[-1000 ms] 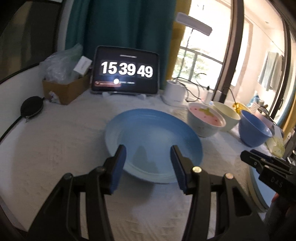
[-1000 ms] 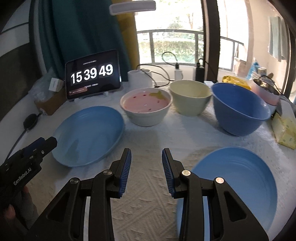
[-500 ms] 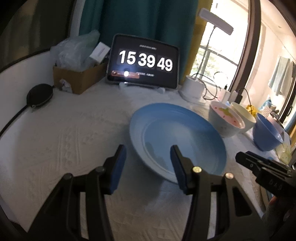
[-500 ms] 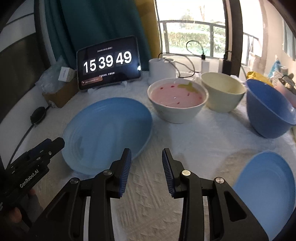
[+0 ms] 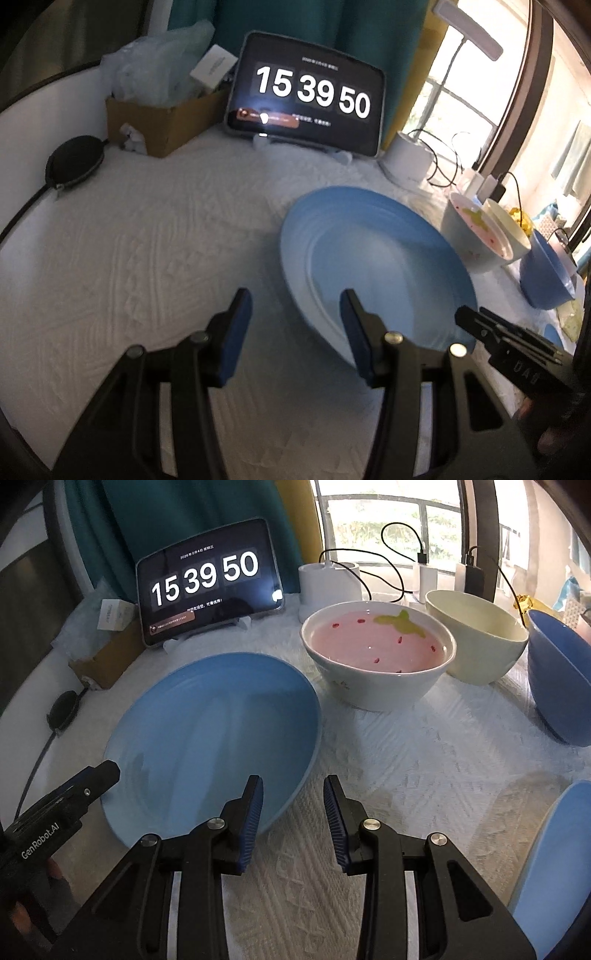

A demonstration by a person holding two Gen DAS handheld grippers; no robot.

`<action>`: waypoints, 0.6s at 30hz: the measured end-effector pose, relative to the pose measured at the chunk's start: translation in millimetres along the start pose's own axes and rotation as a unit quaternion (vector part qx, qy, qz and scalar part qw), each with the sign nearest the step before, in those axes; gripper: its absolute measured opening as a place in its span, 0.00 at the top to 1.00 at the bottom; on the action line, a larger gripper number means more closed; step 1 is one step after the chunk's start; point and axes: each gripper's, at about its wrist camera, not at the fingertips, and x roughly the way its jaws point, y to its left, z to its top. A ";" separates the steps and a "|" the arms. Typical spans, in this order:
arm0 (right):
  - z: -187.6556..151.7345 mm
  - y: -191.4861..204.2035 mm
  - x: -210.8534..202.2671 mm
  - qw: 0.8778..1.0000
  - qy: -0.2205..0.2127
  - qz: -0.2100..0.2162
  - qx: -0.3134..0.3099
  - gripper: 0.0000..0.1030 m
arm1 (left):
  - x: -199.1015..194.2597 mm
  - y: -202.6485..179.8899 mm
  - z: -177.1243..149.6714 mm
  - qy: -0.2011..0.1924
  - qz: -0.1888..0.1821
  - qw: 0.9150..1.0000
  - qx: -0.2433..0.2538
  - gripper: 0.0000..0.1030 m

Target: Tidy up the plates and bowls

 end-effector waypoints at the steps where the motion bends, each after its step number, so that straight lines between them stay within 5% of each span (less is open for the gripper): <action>1: -0.1 -0.3 1.6 1.000 0.001 -0.001 0.000 0.66 | 0.7 -0.4 -0.2 0.002 0.001 1.000 0.001 0.50; 10: -4.0 -0.8 3.4 1.000 -0.004 0.014 -0.002 0.79 | -1.6 0.1 -2.4 -0.001 0.008 1.000 -0.004 0.50; 18: -16.3 -6.8 -13.9 1.000 -0.009 0.009 -0.003 0.81 | -12.6 -2.3 -5.4 -0.012 0.012 1.000 0.003 0.50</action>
